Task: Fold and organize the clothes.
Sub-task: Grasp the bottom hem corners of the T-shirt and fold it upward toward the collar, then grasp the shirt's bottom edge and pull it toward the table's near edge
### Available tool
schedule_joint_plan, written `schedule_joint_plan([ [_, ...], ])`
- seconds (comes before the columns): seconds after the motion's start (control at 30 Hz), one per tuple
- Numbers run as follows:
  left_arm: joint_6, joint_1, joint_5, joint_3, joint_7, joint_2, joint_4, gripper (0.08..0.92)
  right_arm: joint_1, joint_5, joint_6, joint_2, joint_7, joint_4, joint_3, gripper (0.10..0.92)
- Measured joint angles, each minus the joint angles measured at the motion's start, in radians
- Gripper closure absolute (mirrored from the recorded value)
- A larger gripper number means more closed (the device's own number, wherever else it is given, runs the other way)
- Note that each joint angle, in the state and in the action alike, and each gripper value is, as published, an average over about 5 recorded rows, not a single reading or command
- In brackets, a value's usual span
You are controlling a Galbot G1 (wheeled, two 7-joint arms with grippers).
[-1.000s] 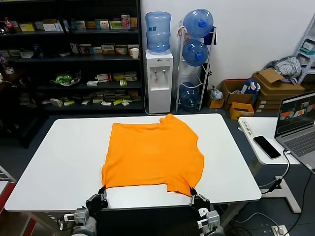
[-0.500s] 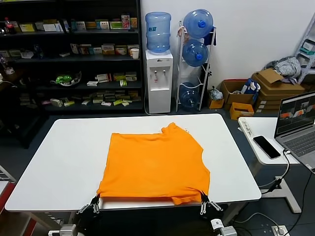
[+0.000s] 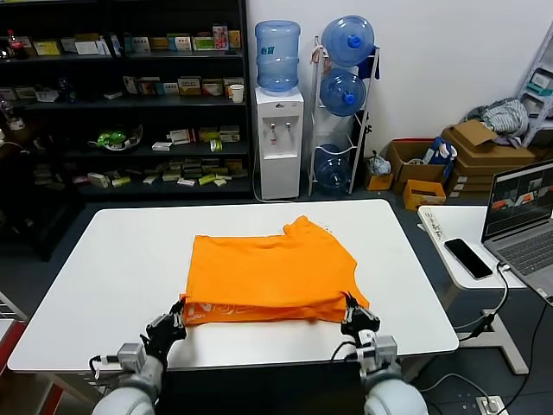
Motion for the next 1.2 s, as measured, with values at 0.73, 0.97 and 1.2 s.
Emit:
schedule_joint_plan([
  [0.73,-0.012,-0.026,0.052,-0.011,0.039,-0.011,0.095,0.399,-0.040,-0.023,0.027,-0.054,-0.069,-0.031,0.048,0.342],
  [0.97,-0.038,0.019,0.062,-0.037,0.056,-0.049,0.117,0.213,-0.101,-0.017,0.041,-0.053,-0.080,-0.030,0.086,0.209],
  [1.2,-0.046,0.012,0.065,-0.042,0.067,-0.072,0.153,0.178,-0.096,-0.003,0.042,-0.039,-0.091,-0.060,0.092,0.243],
])
